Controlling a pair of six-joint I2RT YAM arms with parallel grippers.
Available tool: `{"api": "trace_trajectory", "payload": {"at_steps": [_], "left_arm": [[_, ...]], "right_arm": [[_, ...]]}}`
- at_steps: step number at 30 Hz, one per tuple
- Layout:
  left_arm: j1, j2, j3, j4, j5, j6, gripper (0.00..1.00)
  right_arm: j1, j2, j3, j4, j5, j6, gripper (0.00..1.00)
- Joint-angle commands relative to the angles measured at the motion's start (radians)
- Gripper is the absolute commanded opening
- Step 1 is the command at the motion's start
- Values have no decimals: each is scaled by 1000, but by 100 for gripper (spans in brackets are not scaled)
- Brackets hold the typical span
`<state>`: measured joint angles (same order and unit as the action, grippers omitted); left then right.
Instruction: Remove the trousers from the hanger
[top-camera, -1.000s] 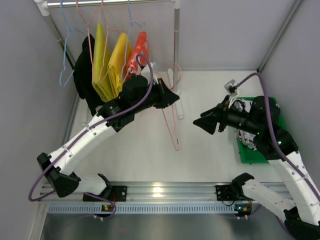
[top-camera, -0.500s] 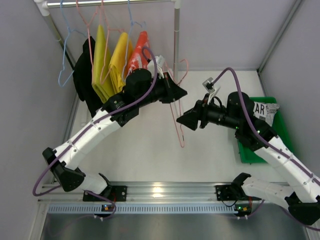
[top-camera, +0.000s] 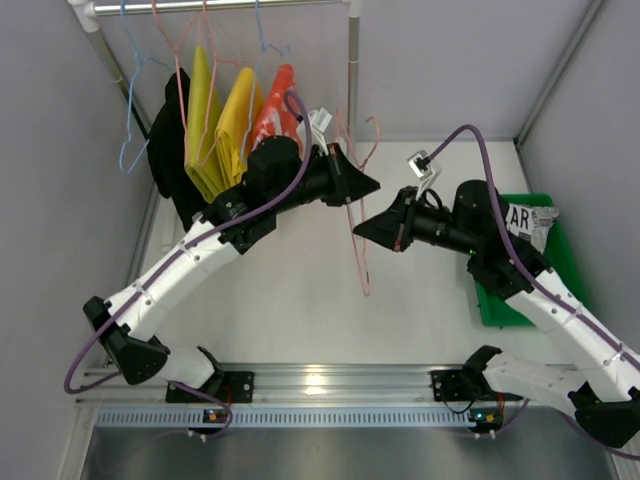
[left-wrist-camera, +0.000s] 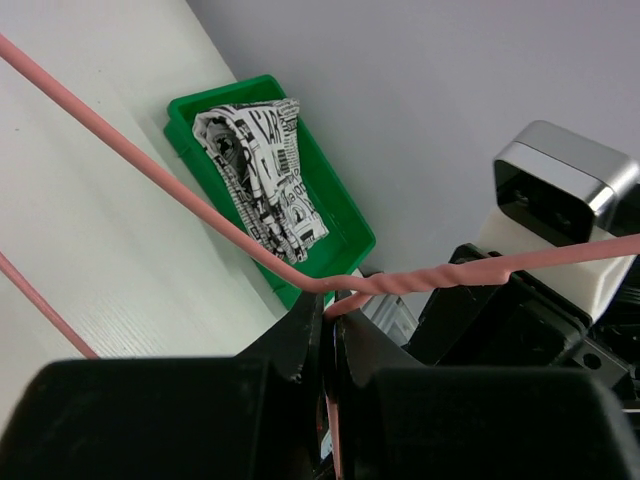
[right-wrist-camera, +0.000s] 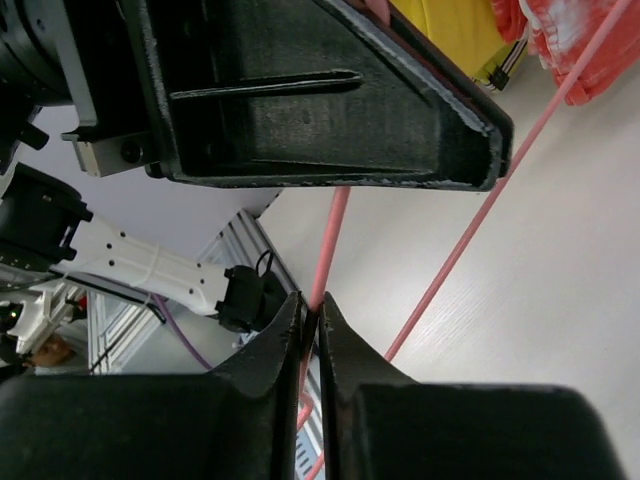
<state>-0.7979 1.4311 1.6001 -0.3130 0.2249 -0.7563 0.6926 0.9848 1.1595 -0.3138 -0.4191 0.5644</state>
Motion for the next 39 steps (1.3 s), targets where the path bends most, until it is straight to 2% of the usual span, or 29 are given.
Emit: {"api": "trace_trajectory", "payload": {"at_steps": [1,3,4,6,8,9,12,16,23,31,39], "left_arm": [[-3,-23,-11,84,14,3,0],[-1,-24,-12,84,19,12,0],[0,-26,-12,83,21,21,3],[11,-37,-20,74,16,35,16],[26,-58,-32,66,14,51,37],[43,-66,-49,65,16,55,53],[63,-98,-78,58,10,83,81],[69,-153,-101,51,-35,152,99],[110,-239,-133,14,-99,252,99],[146,-336,-163,6,-79,385,99],[223,-408,-207,-15,-119,399,99]], "right_arm": [[13,-9,40,119,-61,71,0],[-4,-9,37,128,-78,94,0],[-10,-12,37,128,-81,101,0],[-28,-18,39,128,-78,114,0],[-41,-28,48,125,-70,120,0],[-45,-31,51,124,-69,129,0],[-56,-47,57,120,-66,144,0],[-77,-70,43,102,-64,153,0],[-100,-97,8,81,-55,184,0],[-137,-95,3,82,-37,224,0],[-171,-52,61,114,-24,302,0]]}}
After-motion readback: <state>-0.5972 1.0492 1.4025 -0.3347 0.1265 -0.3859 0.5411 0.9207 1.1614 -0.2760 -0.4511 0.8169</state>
